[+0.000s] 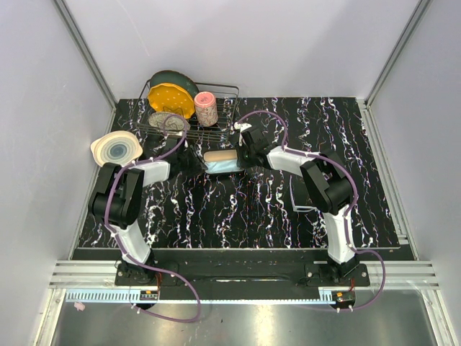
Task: Organize the sunglasses
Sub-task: Smooth out the folded cleaning cloth near the sunglasses case.
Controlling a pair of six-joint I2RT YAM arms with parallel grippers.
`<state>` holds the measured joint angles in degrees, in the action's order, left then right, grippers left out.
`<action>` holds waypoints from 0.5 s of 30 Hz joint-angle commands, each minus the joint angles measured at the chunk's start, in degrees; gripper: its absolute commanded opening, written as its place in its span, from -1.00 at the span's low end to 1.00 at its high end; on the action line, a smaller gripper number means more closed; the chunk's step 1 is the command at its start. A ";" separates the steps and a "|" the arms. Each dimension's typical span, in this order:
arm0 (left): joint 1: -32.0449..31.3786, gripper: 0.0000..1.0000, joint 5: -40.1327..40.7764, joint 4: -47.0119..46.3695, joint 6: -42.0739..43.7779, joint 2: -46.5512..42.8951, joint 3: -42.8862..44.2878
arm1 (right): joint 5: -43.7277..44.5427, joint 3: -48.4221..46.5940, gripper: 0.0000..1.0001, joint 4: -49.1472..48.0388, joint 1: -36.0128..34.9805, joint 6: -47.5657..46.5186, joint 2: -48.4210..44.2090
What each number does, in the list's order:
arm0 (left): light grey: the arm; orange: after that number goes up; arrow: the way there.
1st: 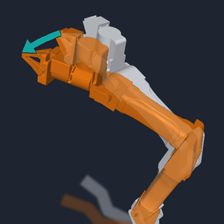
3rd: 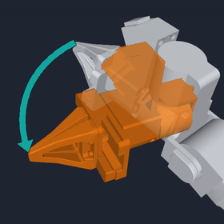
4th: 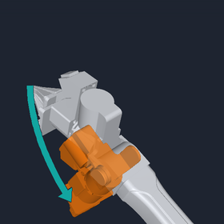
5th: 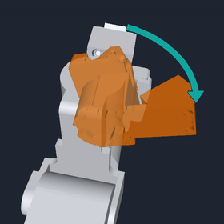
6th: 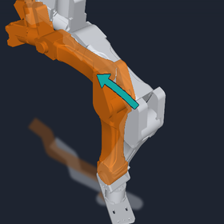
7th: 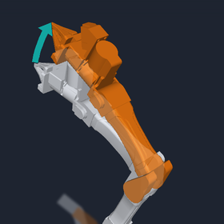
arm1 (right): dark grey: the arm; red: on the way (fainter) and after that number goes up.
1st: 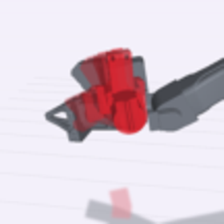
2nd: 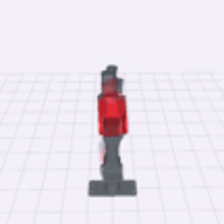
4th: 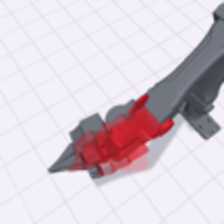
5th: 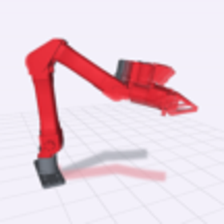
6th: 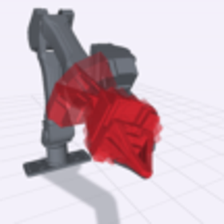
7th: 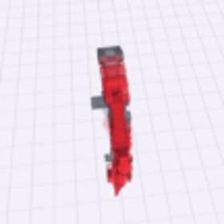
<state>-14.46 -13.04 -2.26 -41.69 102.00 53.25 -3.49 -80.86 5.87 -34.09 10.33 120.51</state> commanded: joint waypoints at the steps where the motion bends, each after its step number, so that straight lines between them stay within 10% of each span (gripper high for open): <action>1: -1.18 -0.52 2.48 0.41 2.05 0.66 2.03 | 1.91 0.70 -0.63 0.64 0.16 0.13 -2.56; 15: -5.14 -0.89 12.95 5.95 3.55 1.10 2.38 | 1.55 0.62 -0.52 0.37 0.16 3.99 -6.33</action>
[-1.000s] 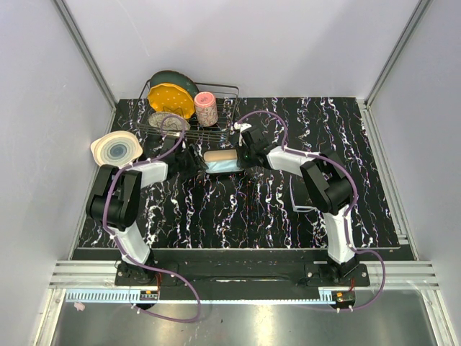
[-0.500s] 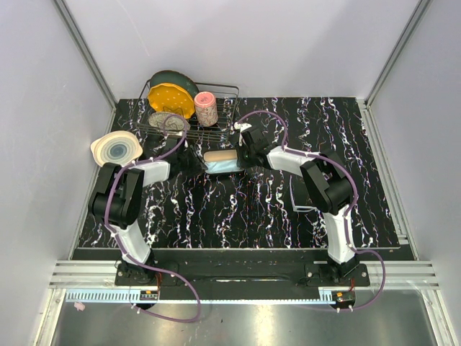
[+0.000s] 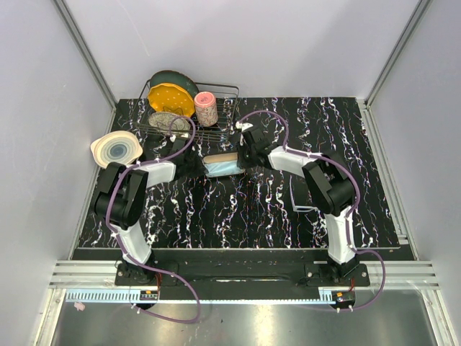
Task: Organize the sunglasses
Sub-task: Smooth out the folded cleaning cloth near the sunglasses case.
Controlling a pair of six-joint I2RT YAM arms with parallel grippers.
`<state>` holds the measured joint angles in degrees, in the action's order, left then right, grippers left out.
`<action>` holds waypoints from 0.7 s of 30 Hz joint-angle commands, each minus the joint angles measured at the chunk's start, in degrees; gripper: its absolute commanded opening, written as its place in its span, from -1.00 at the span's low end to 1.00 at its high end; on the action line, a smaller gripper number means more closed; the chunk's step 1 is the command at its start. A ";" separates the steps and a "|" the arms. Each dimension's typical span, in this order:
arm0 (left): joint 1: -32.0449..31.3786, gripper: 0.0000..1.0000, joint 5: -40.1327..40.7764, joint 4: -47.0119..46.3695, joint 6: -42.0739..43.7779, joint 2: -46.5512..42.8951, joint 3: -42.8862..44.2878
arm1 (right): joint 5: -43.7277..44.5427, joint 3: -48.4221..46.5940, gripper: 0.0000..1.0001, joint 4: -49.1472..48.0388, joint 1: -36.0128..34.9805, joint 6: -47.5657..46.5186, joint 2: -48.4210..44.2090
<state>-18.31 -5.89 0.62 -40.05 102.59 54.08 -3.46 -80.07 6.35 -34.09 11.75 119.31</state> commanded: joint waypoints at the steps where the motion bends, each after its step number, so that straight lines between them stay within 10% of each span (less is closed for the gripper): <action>1: -1.38 -0.90 5.80 3.07 1.73 0.60 1.64 | 1.62 -0.08 -0.49 -0.11 0.16 3.10 -5.57; 21: -1.91 -0.67 7.47 5.62 -2.66 1.74 4.01 | -8.40 -5.09 -0.61 -5.82 -5.20 13.39 0.39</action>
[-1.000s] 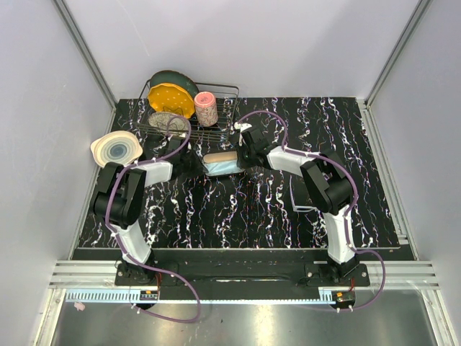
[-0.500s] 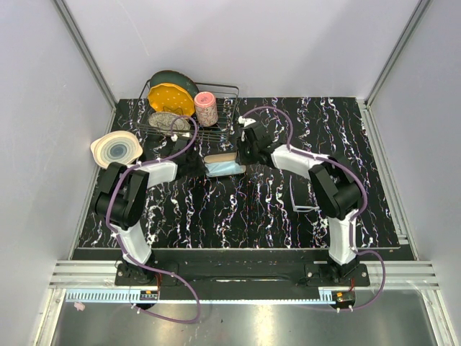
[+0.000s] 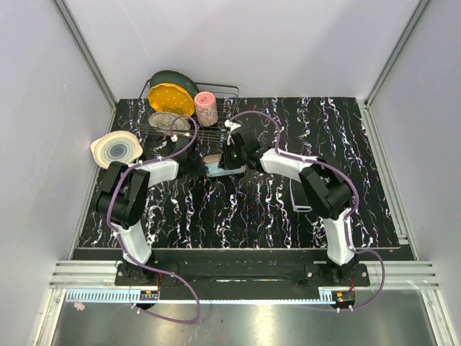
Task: Organize the sunglasses
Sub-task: Smooth out the folded cleaning cloth near the sunglasses case.
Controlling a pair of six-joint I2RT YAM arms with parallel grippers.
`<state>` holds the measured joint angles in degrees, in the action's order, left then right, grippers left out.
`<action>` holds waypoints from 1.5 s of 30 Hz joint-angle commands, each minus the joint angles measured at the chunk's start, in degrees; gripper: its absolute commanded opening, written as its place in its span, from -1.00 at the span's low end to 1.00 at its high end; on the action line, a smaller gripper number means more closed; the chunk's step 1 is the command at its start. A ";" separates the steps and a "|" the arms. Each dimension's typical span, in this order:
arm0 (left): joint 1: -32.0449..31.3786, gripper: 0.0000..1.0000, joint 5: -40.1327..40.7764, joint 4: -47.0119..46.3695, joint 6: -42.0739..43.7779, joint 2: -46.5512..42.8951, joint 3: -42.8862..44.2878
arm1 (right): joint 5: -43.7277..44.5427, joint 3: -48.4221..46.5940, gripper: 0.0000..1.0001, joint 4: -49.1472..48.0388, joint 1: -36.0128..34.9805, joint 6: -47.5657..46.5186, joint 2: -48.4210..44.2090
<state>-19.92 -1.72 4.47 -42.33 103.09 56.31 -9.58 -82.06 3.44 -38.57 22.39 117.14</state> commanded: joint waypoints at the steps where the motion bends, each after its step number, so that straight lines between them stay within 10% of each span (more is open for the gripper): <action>1: -0.21 -0.67 3.30 1.86 -0.48 1.15 1.69 | -2.45 -3.45 -0.62 -2.83 -0.72 2.74 3.17; 25: -0.29 -0.69 5.05 2.39 -2.85 1.41 1.17 | 8.60 0.50 -0.71 -13.90 -0.99 6.70 7.58; 45: -0.29 -0.77 8.75 3.88 -2.85 1.24 0.29 | 19.69 5.86 -0.41 -14.61 0.33 3.98 3.01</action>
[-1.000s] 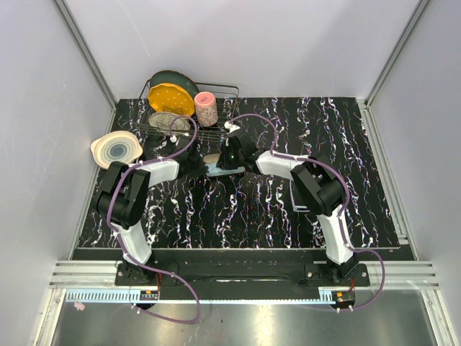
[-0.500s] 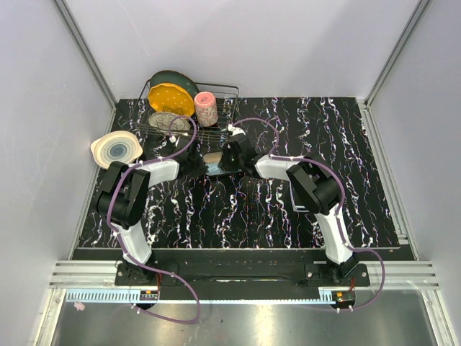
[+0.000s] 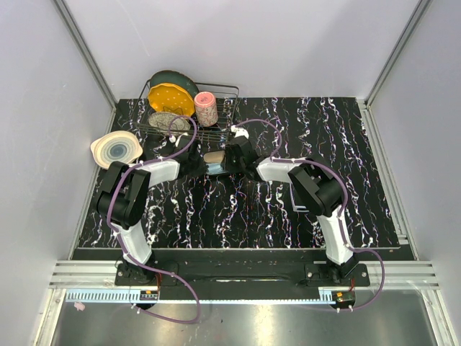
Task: Organize the sunglasses
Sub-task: Smooth out the folded cleaning cloth near the sunglasses case.
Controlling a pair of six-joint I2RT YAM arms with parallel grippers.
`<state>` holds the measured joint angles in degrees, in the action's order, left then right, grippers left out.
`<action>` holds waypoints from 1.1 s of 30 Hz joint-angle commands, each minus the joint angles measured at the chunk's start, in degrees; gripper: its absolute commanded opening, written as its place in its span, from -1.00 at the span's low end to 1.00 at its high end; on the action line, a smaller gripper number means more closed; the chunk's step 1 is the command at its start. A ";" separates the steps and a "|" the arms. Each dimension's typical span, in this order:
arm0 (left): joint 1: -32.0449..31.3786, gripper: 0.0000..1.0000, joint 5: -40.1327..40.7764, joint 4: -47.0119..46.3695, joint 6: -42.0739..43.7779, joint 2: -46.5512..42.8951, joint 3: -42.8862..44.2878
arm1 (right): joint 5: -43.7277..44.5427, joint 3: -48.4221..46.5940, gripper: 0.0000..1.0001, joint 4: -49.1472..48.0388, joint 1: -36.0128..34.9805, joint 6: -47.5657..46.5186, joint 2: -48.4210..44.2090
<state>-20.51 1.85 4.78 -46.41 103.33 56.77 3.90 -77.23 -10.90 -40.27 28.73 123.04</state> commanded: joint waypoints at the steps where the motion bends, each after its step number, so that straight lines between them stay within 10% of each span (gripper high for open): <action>1: 0.30 -0.77 5.27 3.57 1.24 1.00 -0.26 | 6.47 1.29 -0.41 -0.35 2.21 -2.45 -3.07; 23: -0.67 -0.74 6.68 2.96 2.73 0.91 -0.35 | 8.06 4.28 -0.28 2.45 5.11 -5.26 -9.13; 33: -1.20 -0.46 5.71 -0.73 3.43 -0.76 -1.93 | -7.92 1.56 -0.35 6.24 5.03 -5.97 -10.63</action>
<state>-21.63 4.97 3.44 -44.71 103.31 56.47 3.97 -73.12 -6.11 -35.59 23.81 115.02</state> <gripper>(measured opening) 0.263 0.340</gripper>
